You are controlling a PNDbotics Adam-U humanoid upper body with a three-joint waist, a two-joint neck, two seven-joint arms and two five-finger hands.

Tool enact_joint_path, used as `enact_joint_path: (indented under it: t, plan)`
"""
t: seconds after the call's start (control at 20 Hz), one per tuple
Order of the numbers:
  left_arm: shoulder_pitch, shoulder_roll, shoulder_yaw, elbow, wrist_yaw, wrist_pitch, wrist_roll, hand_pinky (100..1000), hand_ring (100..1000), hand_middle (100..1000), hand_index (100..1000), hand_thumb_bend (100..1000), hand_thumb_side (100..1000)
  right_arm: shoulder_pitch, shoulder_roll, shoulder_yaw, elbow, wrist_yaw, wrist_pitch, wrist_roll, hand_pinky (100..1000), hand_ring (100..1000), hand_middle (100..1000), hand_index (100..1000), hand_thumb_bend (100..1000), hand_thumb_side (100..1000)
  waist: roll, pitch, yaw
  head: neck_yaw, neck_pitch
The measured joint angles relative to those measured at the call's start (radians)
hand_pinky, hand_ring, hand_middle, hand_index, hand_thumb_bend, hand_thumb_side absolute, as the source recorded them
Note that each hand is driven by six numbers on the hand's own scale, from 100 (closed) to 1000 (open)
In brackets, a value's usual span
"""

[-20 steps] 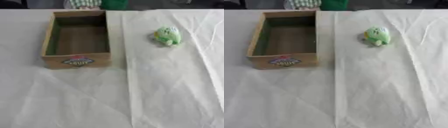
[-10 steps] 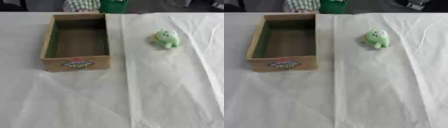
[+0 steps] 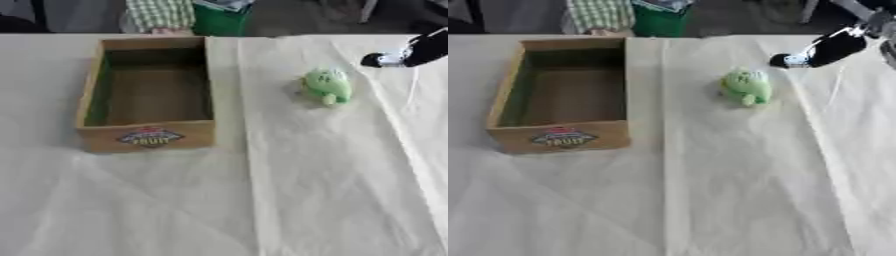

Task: Pick up objects on the table and place them in the box.

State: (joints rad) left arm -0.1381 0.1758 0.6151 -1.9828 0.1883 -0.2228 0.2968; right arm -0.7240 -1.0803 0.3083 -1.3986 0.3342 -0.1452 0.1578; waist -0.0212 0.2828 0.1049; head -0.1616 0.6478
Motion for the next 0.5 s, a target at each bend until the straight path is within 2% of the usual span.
enact_joint_path:
  t: [0.2,0.5]
  plan:
    - [0.002,0.000,0.000,0.000,0.000,0.000,-0.001,785,507,512,706,117,633,-0.037,0.036,0.030,0.080,0.009,-0.004,0.059,891,932,885,1000,479,269,0.000,0.000,0.000,0.000,-0.006]
    - [0.005,0.000,0.000,0.000,0.000,0.002,-0.004,786,507,512,706,119,633,-0.100,0.102,0.064,0.178,-0.003,0.023,0.151,888,930,871,1000,454,247,0.000,0.001,0.000,-0.005,-0.008]
